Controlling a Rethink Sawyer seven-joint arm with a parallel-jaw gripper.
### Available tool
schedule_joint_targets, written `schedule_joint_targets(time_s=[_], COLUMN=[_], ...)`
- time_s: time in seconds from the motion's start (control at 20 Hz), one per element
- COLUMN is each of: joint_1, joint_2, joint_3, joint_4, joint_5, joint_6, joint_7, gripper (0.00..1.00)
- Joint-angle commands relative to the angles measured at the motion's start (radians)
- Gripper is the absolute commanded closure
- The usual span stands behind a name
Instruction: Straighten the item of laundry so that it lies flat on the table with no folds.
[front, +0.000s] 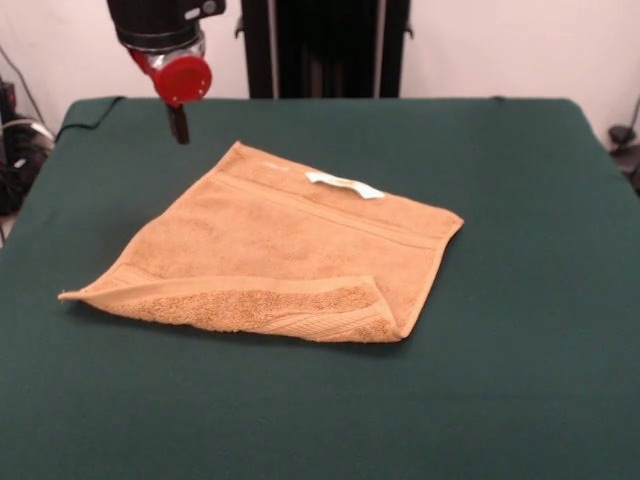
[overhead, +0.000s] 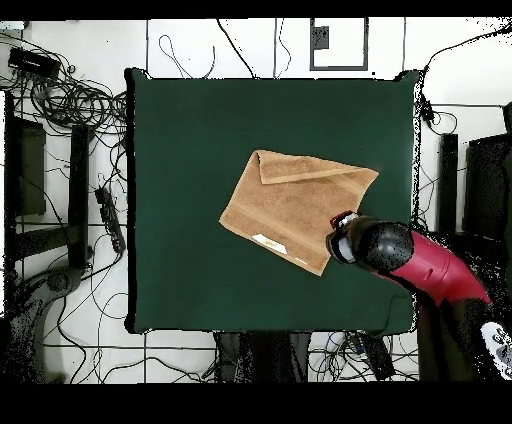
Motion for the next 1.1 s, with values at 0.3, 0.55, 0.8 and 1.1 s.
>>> schedule_joint_targets(time_s=[0.3, 0.55, 0.8, 1.1], joint_1=[-0.011, -0.011, 0.019, 0.010], joint_2=[-0.055, -0.071, -0.093, -0.053], joint_3=[0.072, 0.122, 0.113, 0.143], joint_4=[0.060, 0.010, -0.034, -0.080], joint_5=[-0.196, -0.181, -0.153, -0.117], joint_6=[-0.203, -0.143, -0.088, -0.111], joint_7=[-0.071, -0.062, -0.037, -0.005], gripper=[1.00, 1.00, 1.00, 1.00])
